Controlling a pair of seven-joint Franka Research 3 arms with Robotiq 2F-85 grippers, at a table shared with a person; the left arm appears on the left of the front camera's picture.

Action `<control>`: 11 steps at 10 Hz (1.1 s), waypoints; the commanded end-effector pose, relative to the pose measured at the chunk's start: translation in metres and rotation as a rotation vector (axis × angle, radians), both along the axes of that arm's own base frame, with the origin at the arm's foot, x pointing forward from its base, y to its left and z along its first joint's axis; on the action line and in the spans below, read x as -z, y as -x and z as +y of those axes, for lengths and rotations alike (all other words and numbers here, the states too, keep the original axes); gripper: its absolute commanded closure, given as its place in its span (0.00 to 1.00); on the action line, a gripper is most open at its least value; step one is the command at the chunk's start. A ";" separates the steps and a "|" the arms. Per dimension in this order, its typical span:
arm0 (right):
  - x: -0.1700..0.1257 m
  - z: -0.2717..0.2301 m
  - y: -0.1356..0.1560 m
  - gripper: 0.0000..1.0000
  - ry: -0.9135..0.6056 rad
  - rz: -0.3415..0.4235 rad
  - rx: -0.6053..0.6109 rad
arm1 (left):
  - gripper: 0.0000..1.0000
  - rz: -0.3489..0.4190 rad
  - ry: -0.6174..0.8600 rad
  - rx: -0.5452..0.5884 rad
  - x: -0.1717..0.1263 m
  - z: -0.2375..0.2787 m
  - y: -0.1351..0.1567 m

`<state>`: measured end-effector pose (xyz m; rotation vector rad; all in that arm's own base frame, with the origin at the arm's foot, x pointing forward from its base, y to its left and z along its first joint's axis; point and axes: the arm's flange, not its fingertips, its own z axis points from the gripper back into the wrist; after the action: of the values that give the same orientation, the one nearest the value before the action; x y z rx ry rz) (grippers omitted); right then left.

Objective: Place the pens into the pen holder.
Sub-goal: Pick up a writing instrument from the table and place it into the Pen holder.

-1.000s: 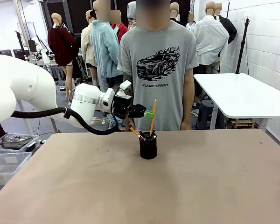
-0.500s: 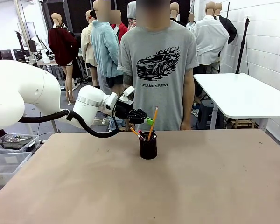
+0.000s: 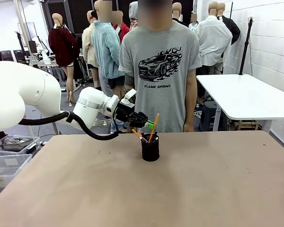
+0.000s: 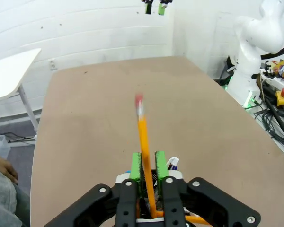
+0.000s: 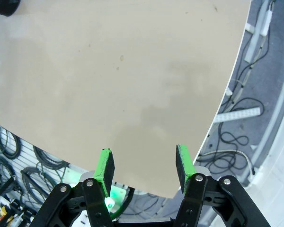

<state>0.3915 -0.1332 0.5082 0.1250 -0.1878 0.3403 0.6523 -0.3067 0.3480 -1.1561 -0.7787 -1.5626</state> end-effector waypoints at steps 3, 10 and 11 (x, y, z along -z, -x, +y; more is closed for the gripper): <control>0.004 0.000 0.000 0.34 0.014 -0.005 0.002 | 0.62 -0.016 -0.036 0.001 -0.005 0.008 0.003; 0.004 0.000 0.000 0.34 0.014 -0.005 0.002 | 0.62 0.131 -0.546 -0.478 -0.129 0.106 0.033; 0.004 0.000 0.000 0.34 0.014 -0.005 0.002 | 0.62 0.233 -0.716 -0.633 -0.140 0.131 0.048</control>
<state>0.3914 -0.1337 0.5081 0.1255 -0.1878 0.3392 0.6294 -0.1839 0.4916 -0.5817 -0.5387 -1.1804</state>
